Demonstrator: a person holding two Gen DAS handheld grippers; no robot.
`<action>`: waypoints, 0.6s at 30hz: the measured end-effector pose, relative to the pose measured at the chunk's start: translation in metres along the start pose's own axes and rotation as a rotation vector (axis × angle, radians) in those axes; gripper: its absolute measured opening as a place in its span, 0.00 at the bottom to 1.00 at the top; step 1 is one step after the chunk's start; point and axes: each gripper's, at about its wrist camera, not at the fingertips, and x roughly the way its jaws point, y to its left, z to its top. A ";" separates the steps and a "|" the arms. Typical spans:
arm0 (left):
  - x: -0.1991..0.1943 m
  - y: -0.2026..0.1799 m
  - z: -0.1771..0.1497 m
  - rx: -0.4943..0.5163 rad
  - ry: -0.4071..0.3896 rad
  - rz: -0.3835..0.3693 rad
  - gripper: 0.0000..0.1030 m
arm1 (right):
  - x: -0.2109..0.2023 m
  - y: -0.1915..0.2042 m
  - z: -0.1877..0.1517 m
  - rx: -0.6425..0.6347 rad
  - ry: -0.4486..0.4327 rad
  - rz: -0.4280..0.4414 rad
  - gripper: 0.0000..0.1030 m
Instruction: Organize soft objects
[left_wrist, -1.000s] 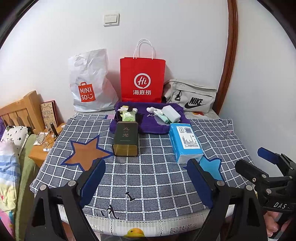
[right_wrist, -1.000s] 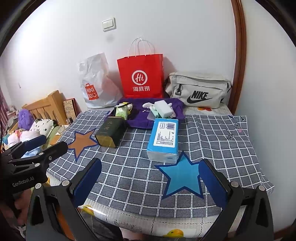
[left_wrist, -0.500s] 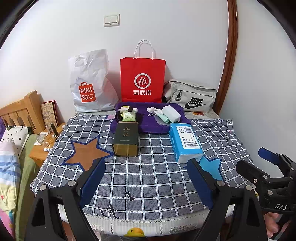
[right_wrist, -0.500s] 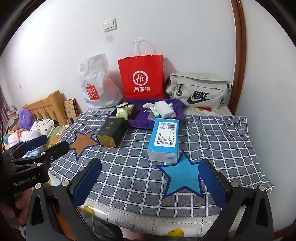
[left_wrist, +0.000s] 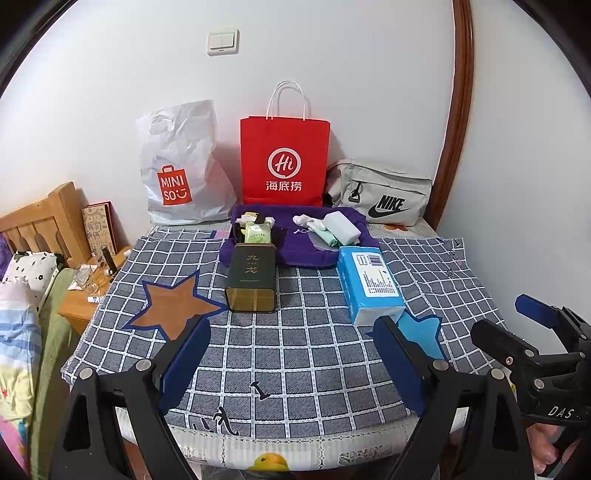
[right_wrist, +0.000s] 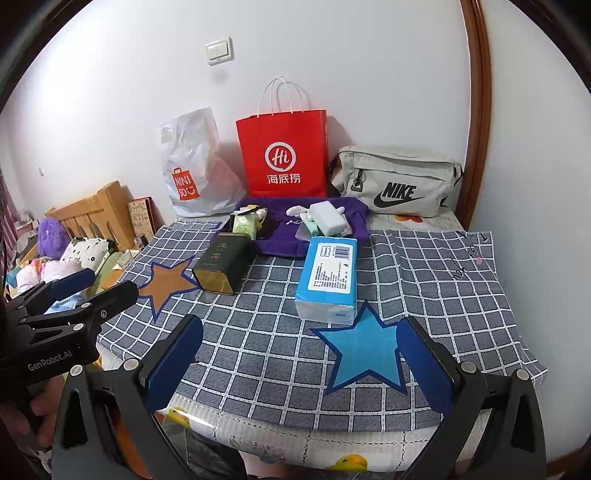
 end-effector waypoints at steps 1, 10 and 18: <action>-0.001 0.000 0.000 0.000 -0.001 0.001 0.87 | 0.000 0.000 0.000 0.000 -0.001 -0.001 1.00; -0.002 0.000 0.000 0.000 -0.001 0.002 0.87 | -0.001 0.001 -0.001 0.000 -0.002 -0.002 1.00; -0.001 0.000 0.000 0.000 -0.001 0.000 0.87 | -0.003 0.002 0.000 -0.001 -0.004 0.000 1.00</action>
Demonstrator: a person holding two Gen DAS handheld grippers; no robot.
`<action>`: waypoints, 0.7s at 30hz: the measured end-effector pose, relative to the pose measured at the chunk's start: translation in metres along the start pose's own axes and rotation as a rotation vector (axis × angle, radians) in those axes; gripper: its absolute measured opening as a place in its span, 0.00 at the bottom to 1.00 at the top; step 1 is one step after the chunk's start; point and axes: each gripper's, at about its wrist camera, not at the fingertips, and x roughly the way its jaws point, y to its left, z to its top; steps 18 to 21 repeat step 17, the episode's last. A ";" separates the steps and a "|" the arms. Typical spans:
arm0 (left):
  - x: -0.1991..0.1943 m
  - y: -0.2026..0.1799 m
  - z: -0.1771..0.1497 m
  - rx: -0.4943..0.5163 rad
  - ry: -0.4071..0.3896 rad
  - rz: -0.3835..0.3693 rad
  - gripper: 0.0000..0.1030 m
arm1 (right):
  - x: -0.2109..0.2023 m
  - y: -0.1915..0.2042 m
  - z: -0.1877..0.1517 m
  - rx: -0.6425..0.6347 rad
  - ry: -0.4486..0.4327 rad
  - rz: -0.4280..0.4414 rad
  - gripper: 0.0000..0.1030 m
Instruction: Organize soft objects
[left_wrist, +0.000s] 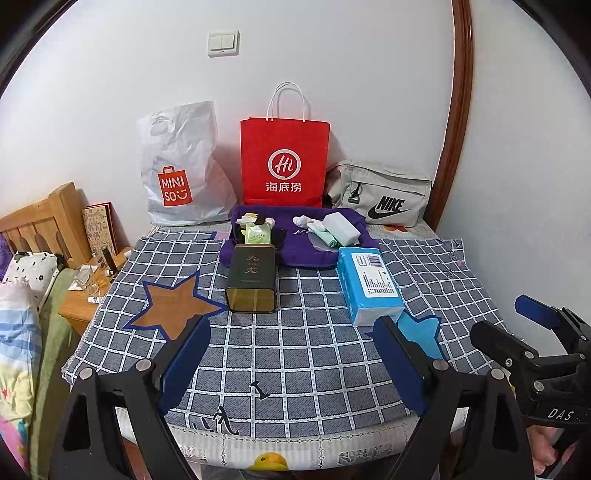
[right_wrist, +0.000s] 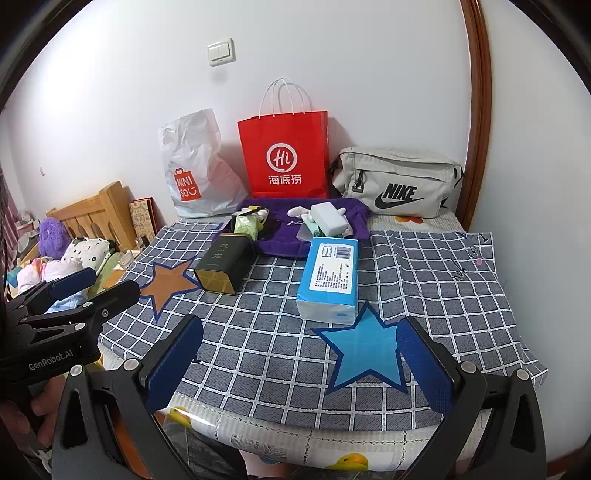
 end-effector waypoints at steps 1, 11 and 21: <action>0.000 0.000 0.001 -0.001 0.000 0.001 0.87 | 0.000 0.000 0.000 0.000 0.000 0.001 1.00; -0.001 0.001 0.000 0.000 0.000 0.000 0.87 | -0.001 0.000 0.000 0.001 0.000 0.001 1.00; 0.002 0.001 0.001 0.013 -0.011 -0.007 0.87 | -0.002 0.000 0.003 0.014 -0.004 0.004 1.00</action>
